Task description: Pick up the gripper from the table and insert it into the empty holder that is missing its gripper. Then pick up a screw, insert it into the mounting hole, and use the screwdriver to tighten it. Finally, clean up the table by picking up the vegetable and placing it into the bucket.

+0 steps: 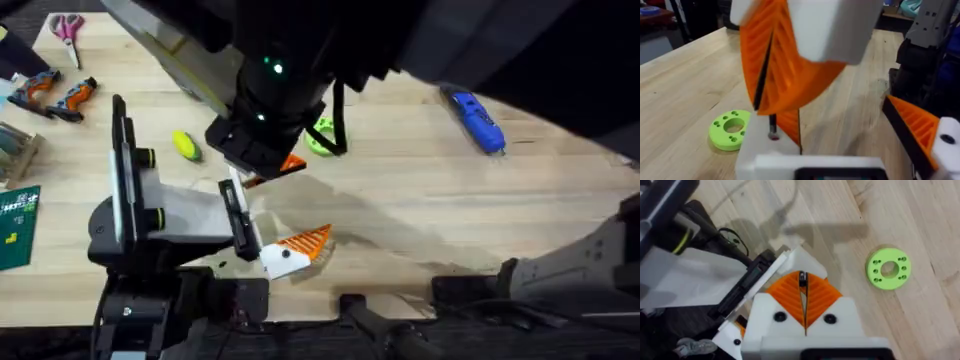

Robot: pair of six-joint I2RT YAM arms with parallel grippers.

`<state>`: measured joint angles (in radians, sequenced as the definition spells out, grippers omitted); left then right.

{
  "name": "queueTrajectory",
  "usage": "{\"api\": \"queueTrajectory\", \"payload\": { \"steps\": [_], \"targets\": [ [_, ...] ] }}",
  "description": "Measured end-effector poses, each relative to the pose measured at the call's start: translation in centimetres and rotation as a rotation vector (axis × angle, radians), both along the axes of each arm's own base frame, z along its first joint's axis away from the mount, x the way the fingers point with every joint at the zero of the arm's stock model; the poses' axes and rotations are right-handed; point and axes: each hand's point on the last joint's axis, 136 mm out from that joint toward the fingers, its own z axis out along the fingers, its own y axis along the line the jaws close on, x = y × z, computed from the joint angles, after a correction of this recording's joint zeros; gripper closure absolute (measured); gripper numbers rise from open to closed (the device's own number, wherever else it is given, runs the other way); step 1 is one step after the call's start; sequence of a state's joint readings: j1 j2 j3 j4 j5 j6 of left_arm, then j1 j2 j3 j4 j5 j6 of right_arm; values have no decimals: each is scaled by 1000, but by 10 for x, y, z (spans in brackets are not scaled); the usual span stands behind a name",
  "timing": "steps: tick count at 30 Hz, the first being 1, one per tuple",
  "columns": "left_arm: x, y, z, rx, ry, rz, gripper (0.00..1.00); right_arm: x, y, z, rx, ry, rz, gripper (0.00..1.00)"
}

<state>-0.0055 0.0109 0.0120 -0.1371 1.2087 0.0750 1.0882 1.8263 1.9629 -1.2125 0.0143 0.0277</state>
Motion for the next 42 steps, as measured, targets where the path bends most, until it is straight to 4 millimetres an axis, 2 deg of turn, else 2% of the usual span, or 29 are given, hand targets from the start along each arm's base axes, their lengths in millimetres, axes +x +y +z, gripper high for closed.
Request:
{"api": "queueTrajectory", "payload": {
  "steps": [10,42],
  "targets": [
    [0,0,0,0,1,0,16,1,3,-7,-13,8,-2,995],
    [0,0,0,0,1,0,15,-5,3,-8,-9,46,-8,995]
  ]
}}
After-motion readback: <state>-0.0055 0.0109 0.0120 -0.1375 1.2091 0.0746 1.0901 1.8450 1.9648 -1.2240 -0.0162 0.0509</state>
